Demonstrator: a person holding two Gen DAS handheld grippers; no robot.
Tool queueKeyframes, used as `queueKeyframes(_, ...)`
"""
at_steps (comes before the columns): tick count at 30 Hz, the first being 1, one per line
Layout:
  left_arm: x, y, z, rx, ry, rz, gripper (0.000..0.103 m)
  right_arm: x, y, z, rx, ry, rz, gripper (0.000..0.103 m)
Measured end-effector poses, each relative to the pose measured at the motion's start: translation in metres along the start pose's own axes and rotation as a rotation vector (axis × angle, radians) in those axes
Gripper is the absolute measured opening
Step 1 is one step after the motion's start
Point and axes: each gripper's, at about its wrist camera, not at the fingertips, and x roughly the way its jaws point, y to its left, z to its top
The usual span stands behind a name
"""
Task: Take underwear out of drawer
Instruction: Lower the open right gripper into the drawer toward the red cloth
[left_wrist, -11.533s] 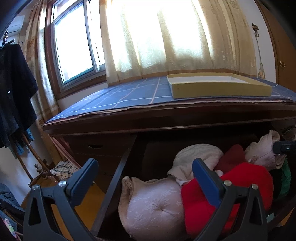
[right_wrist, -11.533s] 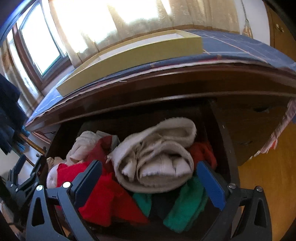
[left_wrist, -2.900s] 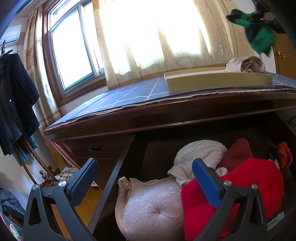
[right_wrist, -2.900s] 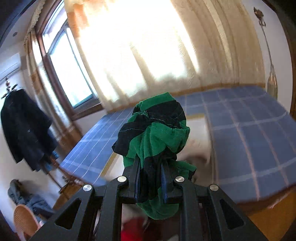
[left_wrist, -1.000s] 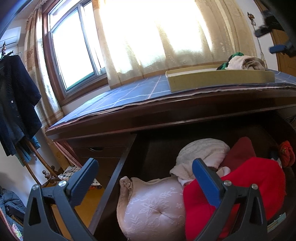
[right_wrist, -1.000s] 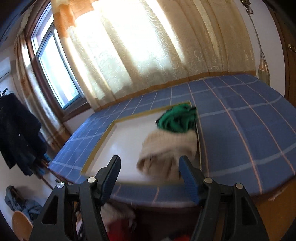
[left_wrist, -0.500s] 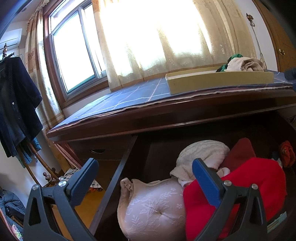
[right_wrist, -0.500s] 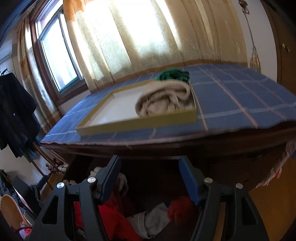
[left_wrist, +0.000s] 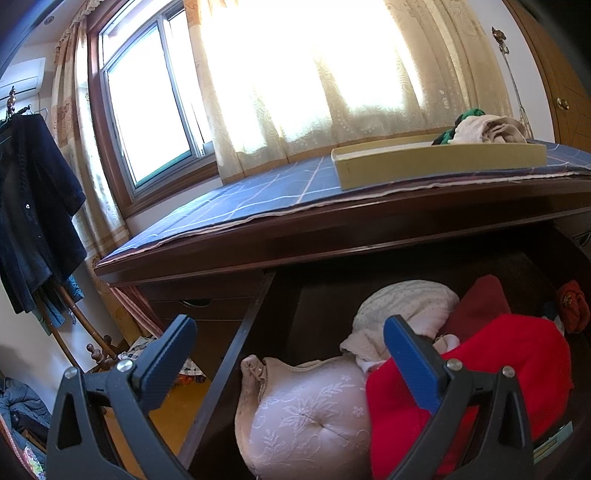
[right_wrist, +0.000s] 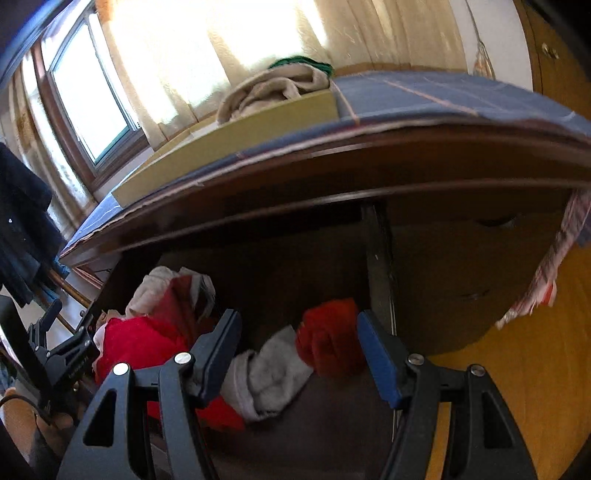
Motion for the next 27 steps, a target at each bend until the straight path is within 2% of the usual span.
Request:
queueKeyframes(8,0.0,0.002,0.001,-0.016,0.009,-0.01,0.103,0.002,0.013,-0.008,-0.034,0.03,0.028,0.067)
queueKeyframes(11,0.0,0.004,0.001,-0.03,0.002,-0.011,0.103,0.001,0.027,-0.007,-0.047,0.055,0.123,0.067)
queueKeyframes(14,0.0,0.006,0.0,-0.047,-0.003,-0.015,0.103,0.009,0.051,-0.009,-0.084,0.113,0.245,0.067)
queueKeyframes(17,0.0,0.013,0.0,-0.082,-0.001,-0.034,0.103,0.024,0.076,-0.012,-0.134,0.181,0.325,0.067)
queueKeyframes(19,0.001,0.016,0.0,-0.101,-0.001,-0.031,0.103,0.04,0.088,-0.014,-0.143,0.243,0.35,0.067)
queueKeyframes(22,0.009,0.024,0.0,-0.104,0.018,0.049,0.103,0.061,0.094,-0.015,-0.122,0.31,0.375,0.068)
queueKeyframes(27,0.021,0.045,0.0,-0.161,0.056,0.06,0.103,0.08,0.097,-0.014,-0.075,0.351,0.418,0.077)
